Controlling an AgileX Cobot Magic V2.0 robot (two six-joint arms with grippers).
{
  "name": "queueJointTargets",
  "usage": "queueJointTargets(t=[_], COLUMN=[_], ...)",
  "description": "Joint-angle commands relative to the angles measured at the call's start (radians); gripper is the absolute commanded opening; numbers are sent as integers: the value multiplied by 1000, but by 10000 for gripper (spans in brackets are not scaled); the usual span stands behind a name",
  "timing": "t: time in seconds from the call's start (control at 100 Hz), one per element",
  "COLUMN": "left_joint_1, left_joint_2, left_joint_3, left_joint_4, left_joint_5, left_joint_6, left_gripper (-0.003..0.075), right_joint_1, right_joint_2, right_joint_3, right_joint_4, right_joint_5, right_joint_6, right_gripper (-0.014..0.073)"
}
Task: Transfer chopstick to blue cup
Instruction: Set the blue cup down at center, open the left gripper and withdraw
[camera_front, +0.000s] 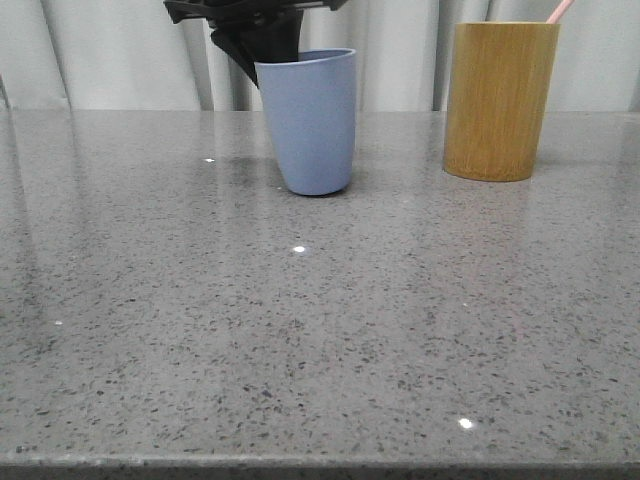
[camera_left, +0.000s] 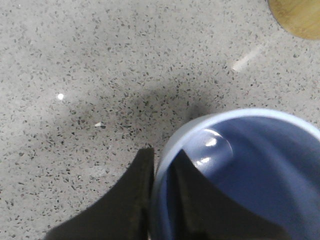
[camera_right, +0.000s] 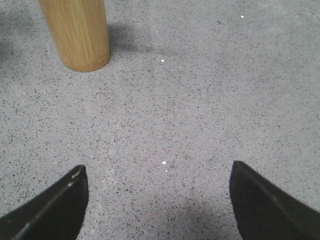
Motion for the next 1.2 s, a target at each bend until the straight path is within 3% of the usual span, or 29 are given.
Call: queueJointTargets(t=[0.0, 0.1, 0.32, 0.39, 1.19], left_joint_1=[-10, -10, -10, -10, 8], left_joint_2=[-45, -45, -45, -45, -99], left_joint_3=[-30, -30, -30, -32, -189], left_joint_4=[-6, -6, -6, -6, 7], left_joint_5=[-19, -19, -23, -26, 61], left_joint_6=[-9, -9, -9, -9, -24], left_gripper=[-4, 84, 517, 580, 589], right_joint_1=[-2, -2, -2, -2, -2], right_joint_2=[10, 10, 10, 10, 10], right_joint_3=[-33, -33, -33, -33, -33], right_joint_4=[-4, -4, -4, -4, -4], right_joint_5=[-58, -58, -58, -58, -58], right_joint_6=[-5, -5, -5, -5, -5], right_gripper=[580, 580, 580, 580, 580])
